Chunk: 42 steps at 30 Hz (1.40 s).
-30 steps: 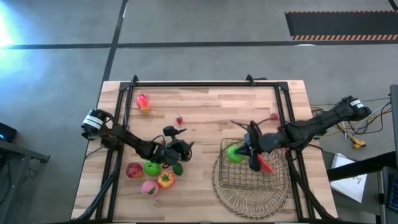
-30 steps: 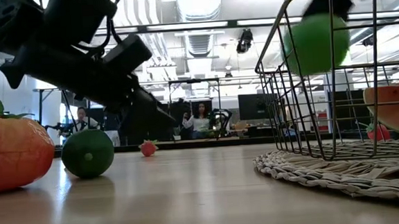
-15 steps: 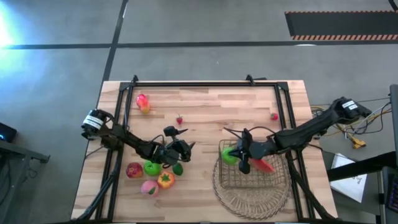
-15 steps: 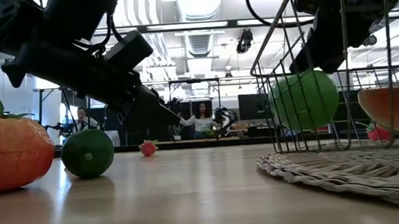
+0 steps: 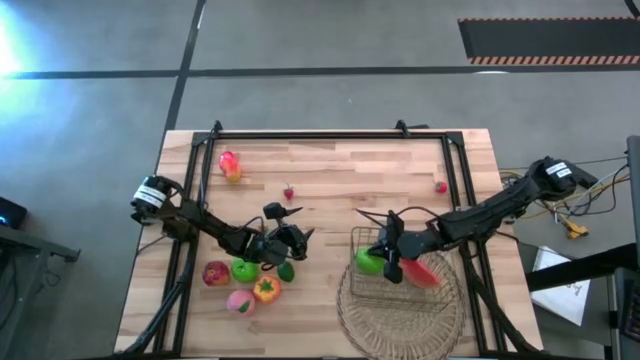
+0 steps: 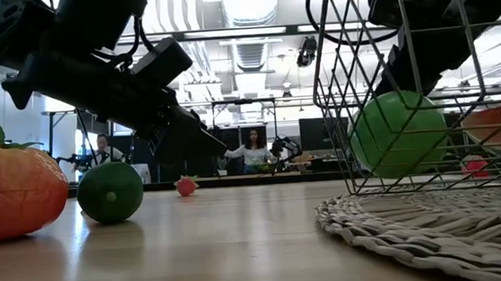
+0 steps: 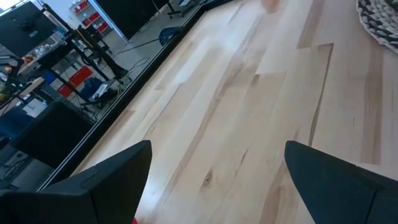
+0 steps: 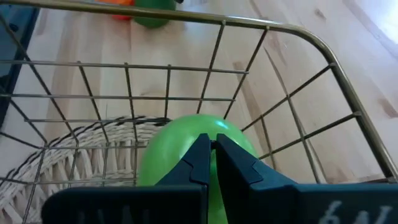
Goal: Build produce basket
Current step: Put the top green apple into the wire basket
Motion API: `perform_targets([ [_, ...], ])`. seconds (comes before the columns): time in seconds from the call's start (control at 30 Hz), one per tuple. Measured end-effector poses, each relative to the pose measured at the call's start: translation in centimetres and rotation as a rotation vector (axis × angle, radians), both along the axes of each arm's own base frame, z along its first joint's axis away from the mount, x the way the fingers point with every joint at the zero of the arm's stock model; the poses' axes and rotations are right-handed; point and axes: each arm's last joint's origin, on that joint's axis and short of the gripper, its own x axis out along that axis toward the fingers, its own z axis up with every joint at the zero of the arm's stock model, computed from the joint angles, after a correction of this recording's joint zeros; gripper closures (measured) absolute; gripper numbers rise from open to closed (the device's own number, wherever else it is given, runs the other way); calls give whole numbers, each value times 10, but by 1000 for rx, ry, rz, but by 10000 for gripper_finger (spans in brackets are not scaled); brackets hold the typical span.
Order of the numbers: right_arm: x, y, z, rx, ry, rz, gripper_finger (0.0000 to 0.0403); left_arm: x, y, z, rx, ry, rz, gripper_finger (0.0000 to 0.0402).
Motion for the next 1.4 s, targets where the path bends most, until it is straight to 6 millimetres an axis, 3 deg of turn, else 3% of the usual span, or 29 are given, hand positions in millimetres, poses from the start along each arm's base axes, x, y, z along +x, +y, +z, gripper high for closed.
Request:
perform_targets([
  [0.5,4,4,18,-48,27,53,394,0,0,0,1,1,-1,52],
  [0.83,7,29,49,-126,-57,155,394,0,0,0,3,0,2,52],
  [1.27,23,47,-4,-202,49,29,394,1,0,1,1,-3,4,52],
  [1.4,26,46,-9,-253,45,-20,394,1,0,1,1,-4,4,52],
])
